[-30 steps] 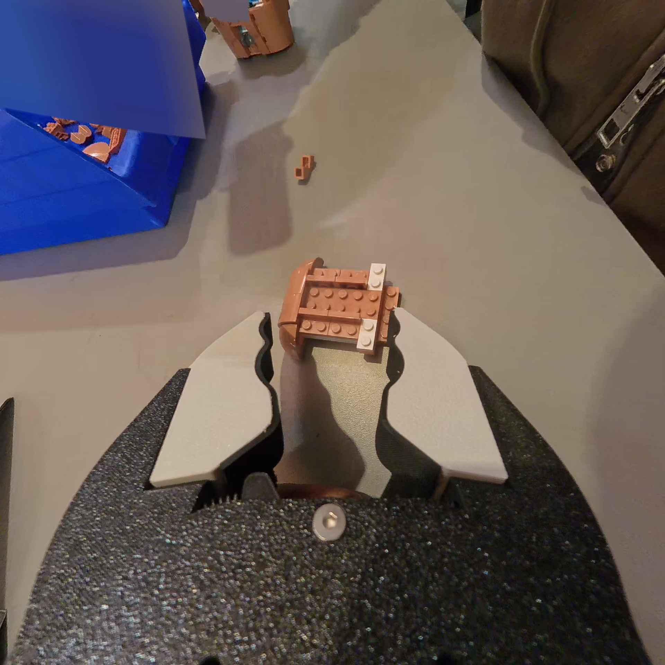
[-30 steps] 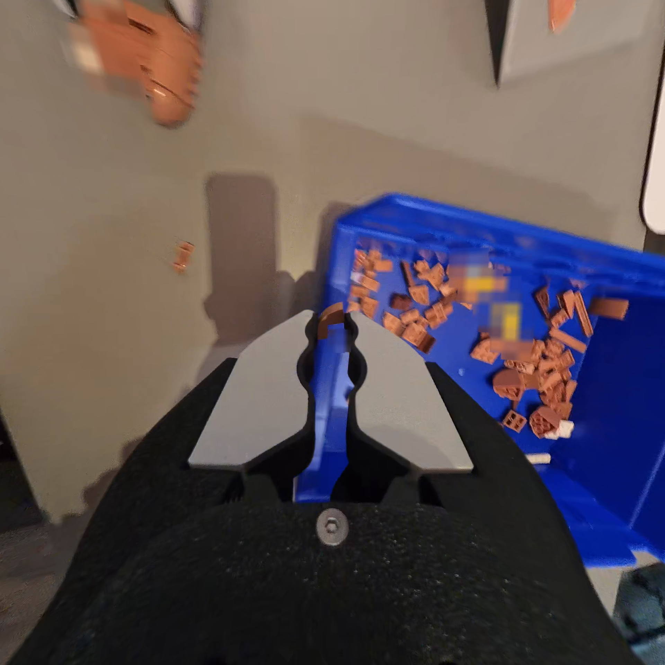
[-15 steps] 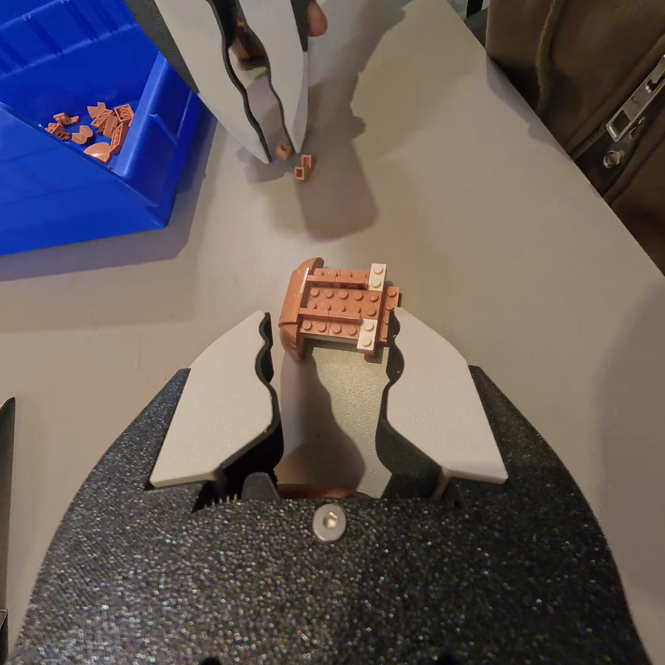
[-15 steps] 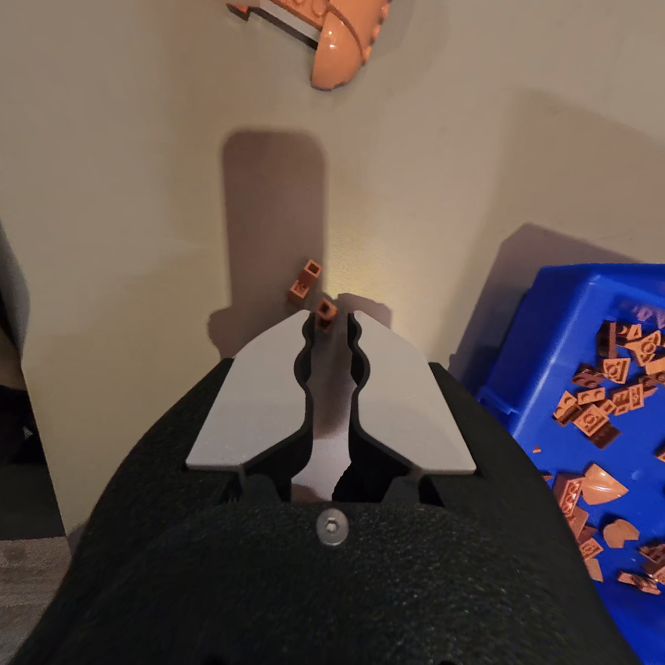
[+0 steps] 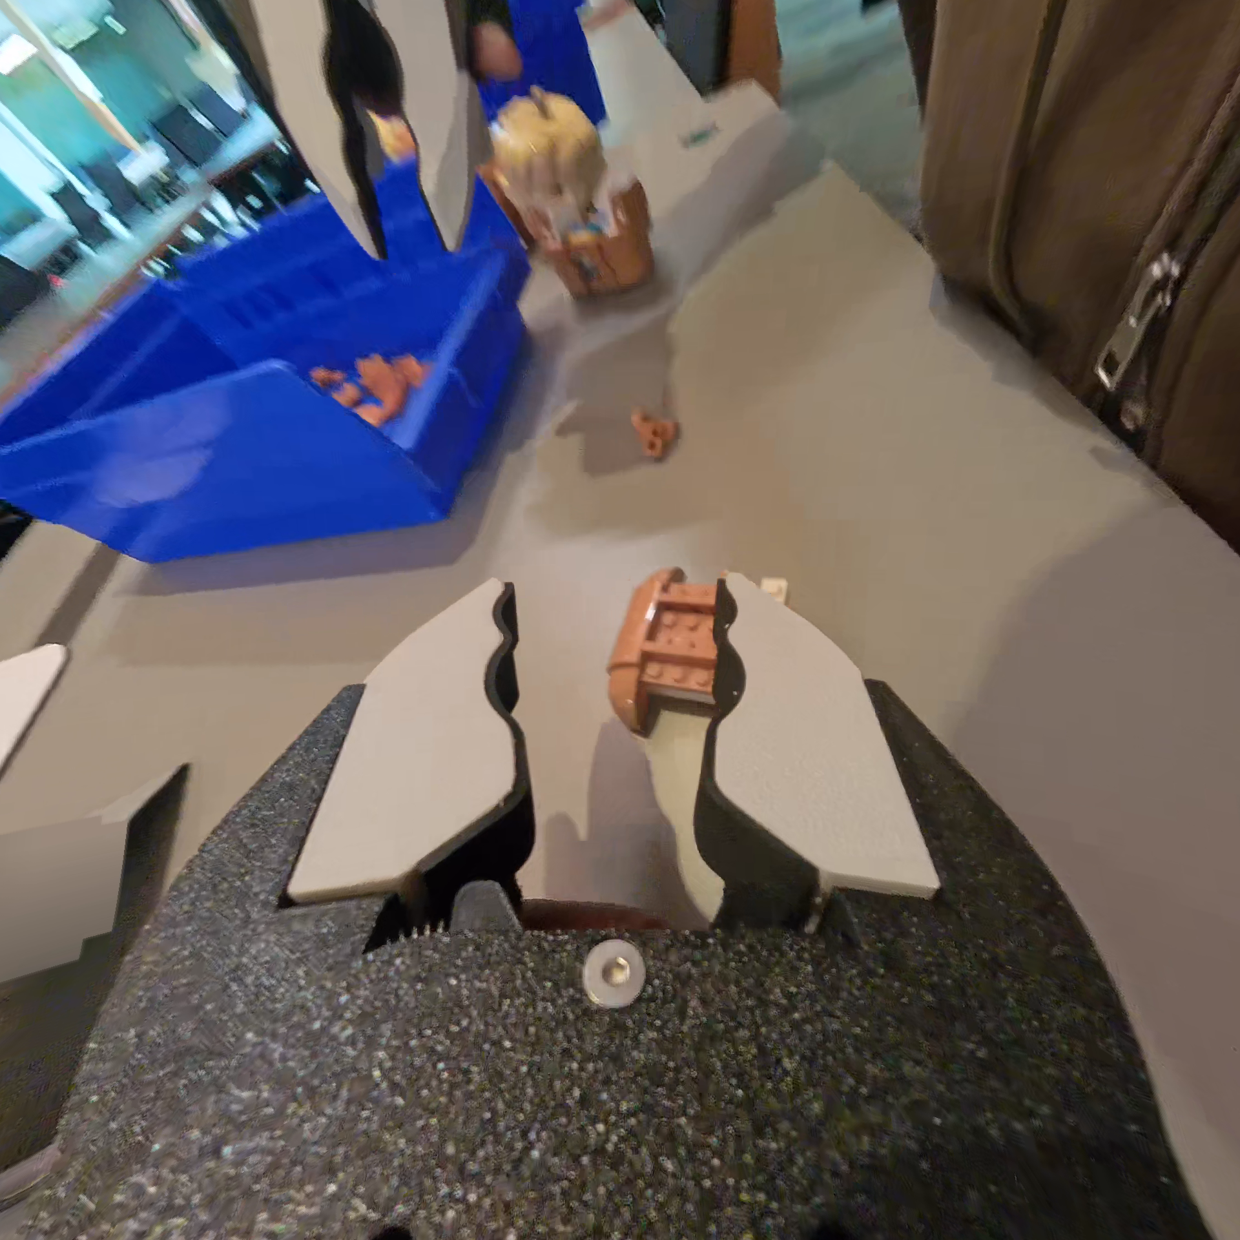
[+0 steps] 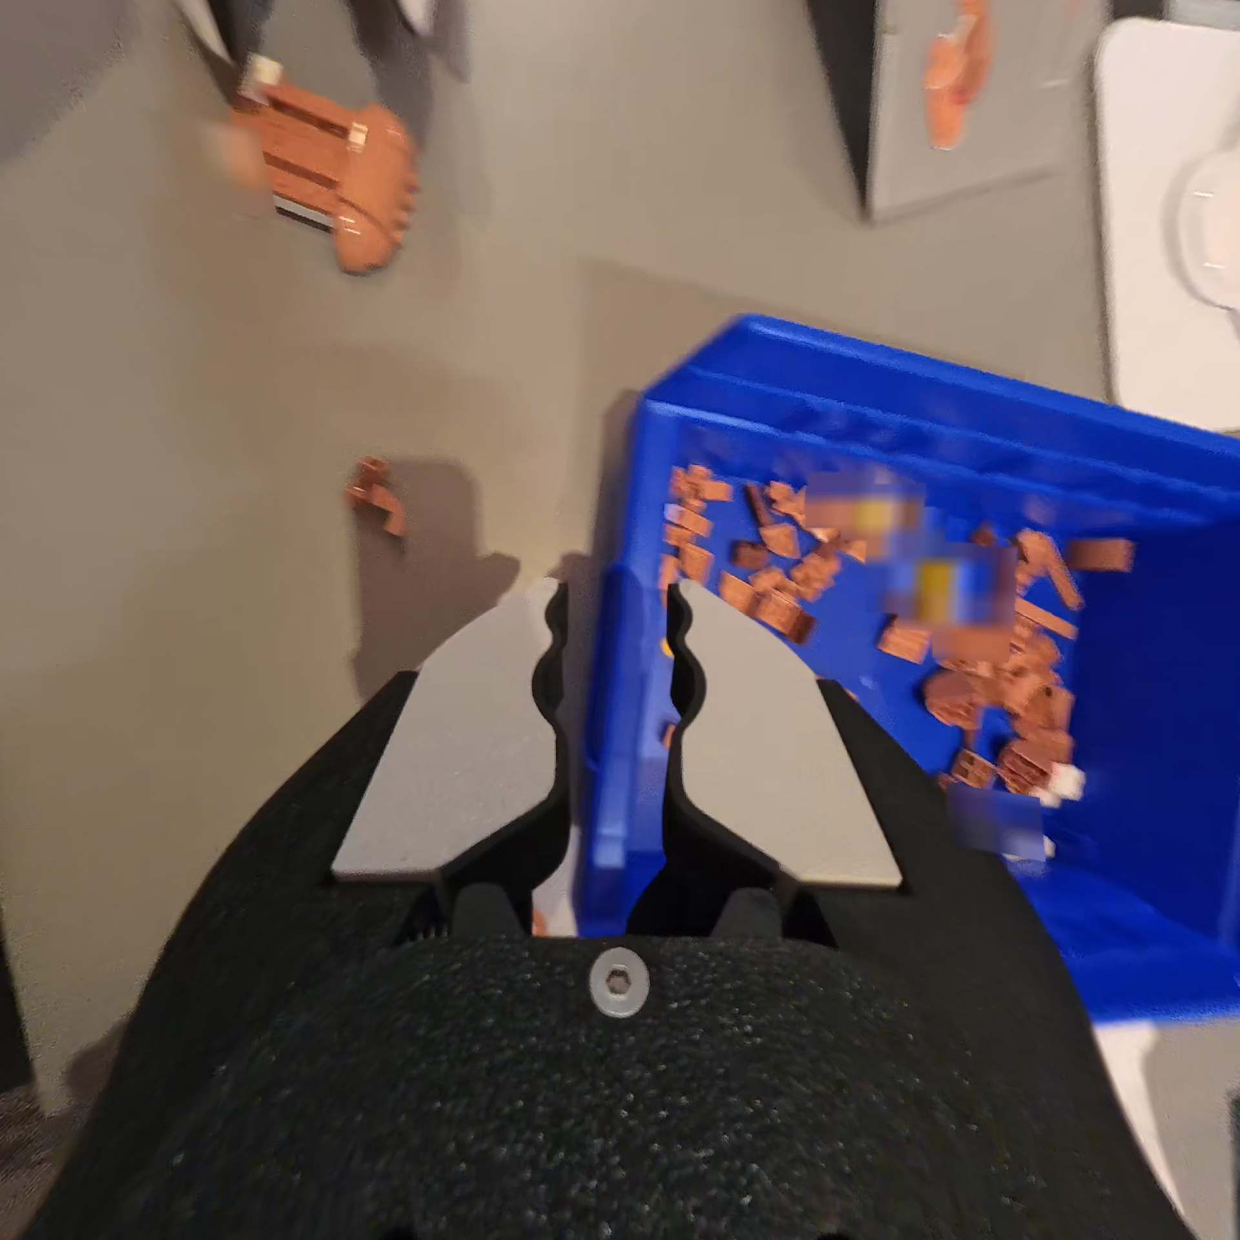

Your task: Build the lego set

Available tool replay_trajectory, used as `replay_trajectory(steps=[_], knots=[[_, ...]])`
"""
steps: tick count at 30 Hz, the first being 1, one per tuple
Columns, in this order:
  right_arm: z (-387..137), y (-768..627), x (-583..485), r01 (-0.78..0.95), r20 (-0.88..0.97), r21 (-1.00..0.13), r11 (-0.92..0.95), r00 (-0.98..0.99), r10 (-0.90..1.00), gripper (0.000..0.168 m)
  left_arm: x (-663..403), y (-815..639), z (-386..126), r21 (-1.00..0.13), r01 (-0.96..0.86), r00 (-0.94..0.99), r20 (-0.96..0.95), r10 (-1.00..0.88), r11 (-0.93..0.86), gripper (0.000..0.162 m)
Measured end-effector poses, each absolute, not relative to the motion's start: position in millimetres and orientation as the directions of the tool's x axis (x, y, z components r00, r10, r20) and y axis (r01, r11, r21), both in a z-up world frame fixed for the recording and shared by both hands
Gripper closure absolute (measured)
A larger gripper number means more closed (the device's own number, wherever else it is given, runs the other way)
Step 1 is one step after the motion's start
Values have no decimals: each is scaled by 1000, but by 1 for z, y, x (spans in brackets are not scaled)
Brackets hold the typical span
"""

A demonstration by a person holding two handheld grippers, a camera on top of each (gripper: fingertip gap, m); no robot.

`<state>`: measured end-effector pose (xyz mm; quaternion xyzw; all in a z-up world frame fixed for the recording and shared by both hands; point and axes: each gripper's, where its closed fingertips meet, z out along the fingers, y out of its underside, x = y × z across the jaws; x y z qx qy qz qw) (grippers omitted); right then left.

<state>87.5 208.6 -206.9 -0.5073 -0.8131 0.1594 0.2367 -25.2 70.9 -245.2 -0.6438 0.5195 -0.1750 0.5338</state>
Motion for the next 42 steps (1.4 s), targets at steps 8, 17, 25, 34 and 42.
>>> replay_trajectory(steps=[8, 17, 25, 34, 42], knots=[[-186, 295, 101, 783, 359, -459, 420, -269, 894, 138, -55, 100, -212, -939, -306, 610, -318, -725, 154, 109], [-192, 347, 101, 796, 409, -436, 421, -241, 880, 135, -64, 121, -202, -959, -235, 715, -283, -640, 161, 109], [-204, 367, 108, 809, 423, -391, 438, -265, 867, 135, -65, 125, -205, -958, -251, 720, -281, -634, 140, 109], [-216, 378, 91, 780, 407, -346, 521, -376, 833, 133, -62, 125, -209, -952, -274, 708, -296, -641, 137, 110], [-263, 392, 71, 767, 344, -67, 638, -582, 737, 126, -59, 124, -211, -944, -299, 697, -318, -643, 142, 110]])
